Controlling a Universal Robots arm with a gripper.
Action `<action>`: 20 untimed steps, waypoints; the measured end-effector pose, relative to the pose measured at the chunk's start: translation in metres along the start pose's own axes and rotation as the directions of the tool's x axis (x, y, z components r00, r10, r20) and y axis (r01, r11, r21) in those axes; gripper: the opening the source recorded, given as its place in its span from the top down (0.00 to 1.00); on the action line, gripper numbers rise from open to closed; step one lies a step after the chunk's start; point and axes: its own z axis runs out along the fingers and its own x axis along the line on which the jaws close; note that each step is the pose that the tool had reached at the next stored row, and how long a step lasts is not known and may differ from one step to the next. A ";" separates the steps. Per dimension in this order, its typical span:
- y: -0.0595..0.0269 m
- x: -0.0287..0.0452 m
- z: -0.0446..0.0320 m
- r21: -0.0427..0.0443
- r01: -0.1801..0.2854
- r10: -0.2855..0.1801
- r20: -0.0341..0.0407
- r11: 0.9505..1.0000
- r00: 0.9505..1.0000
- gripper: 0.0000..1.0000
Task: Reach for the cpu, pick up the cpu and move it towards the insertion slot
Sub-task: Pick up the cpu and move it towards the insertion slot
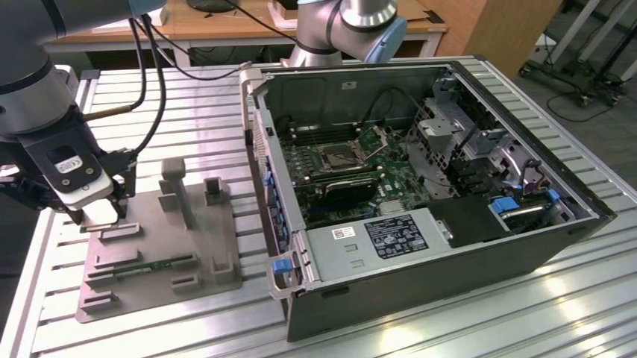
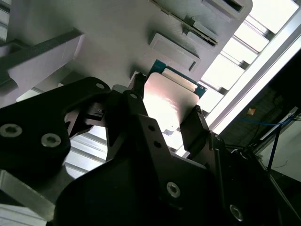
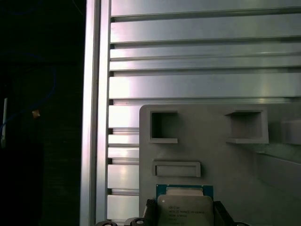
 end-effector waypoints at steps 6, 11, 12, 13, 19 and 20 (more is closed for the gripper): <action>0.0000 -0.0005 -0.0004 0.000 0.000 0.000 0.000 1.000 1.000 0.46; 0.0001 -0.0005 -0.0033 0.000 0.000 0.000 0.000 1.000 1.000 0.46; 0.0001 -0.0005 -0.0040 0.000 0.000 0.000 0.000 1.000 1.000 0.46; 0.0001 -0.0005 -0.0046 0.000 0.000 0.000 0.000 1.000 1.000 0.46; 0.0002 -0.0006 -0.0089 0.000 0.000 0.000 0.000 1.000 1.000 0.46; 0.0002 -0.0006 -0.0098 0.000 0.000 0.000 0.000 1.000 1.000 0.46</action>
